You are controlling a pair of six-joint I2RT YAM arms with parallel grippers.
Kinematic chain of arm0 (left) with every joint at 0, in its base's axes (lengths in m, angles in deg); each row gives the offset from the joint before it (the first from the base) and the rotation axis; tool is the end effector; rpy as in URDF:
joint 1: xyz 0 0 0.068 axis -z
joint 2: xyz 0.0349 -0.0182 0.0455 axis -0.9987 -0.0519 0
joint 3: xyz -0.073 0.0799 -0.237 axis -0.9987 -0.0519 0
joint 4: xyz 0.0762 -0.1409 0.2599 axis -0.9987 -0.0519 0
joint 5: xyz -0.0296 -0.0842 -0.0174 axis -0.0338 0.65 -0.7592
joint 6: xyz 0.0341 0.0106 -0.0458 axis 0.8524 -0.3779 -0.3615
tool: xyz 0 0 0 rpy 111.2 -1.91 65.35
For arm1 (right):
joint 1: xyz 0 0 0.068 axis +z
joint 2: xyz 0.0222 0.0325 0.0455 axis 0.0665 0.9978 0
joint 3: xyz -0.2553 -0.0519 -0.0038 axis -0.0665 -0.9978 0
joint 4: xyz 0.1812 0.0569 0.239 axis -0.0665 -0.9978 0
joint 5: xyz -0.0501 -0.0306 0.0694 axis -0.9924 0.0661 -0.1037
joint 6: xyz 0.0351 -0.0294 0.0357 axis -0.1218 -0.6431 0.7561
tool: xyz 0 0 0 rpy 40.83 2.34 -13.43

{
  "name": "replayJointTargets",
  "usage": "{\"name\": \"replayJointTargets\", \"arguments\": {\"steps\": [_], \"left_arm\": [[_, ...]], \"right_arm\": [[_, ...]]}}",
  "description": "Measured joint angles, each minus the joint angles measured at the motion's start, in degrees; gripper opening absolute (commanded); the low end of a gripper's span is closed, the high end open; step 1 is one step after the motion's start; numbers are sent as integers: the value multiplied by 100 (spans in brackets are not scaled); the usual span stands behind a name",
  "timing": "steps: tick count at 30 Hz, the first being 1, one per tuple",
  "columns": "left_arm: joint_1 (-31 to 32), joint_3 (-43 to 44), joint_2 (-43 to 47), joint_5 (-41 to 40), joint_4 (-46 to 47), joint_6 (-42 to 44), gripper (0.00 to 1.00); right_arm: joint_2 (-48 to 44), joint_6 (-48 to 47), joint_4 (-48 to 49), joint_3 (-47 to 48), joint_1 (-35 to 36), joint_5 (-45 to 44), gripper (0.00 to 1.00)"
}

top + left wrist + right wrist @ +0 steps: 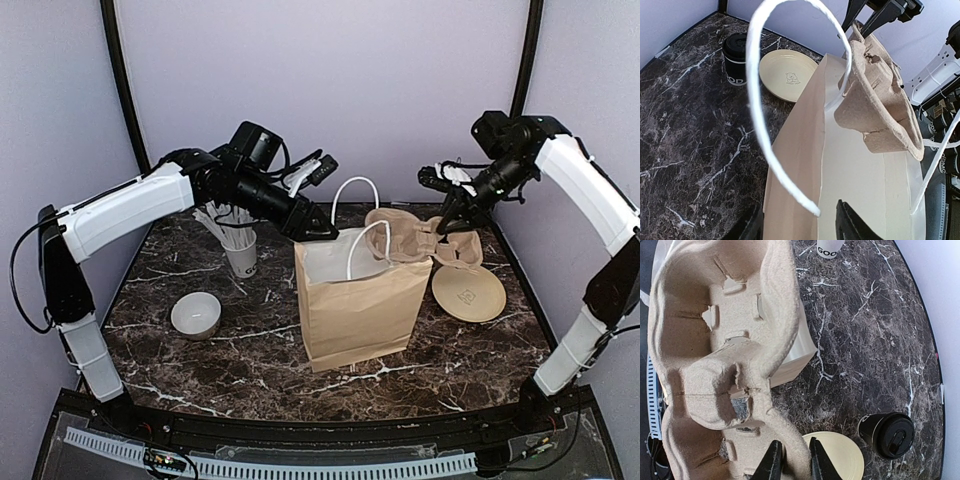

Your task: Pack the takeout coffee

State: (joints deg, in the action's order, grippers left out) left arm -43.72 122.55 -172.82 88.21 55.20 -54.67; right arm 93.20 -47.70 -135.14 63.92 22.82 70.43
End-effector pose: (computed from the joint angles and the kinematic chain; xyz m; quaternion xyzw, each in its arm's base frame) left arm 0.3156 -0.3277 0.3502 0.4447 0.7414 -0.3842 0.3240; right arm 0.3165 0.1311 0.3841 -0.6433 0.6995 0.1734 0.2584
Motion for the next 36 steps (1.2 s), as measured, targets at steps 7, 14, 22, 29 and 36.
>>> {"name": "replayJointTargets", "arguments": {"steps": [7, 14, 22, 29, 36], "left_arm": [[0, 0, -33, 17, 9, 50, 24], [-2, 9, -33, -107, 42, 208, 0], [-293, 289, -98, -354, 201, 273, 0], [-518, 758, -428, -476, 334, 380, 1], [-557, 1080, -885, -485, 407, 393, 4]], "right_arm": [[-87, 42, -7, 90, 0, 20, 15], [-284, 212, -4, 651, 0, 310, 17], [-680, 503, 17, 883, 83, 1027, 22], [-1211, 728, 190, -262, 953, 1318, 21], [-1228, 857, 428, -1519, 1349, 1161, 19]]}}
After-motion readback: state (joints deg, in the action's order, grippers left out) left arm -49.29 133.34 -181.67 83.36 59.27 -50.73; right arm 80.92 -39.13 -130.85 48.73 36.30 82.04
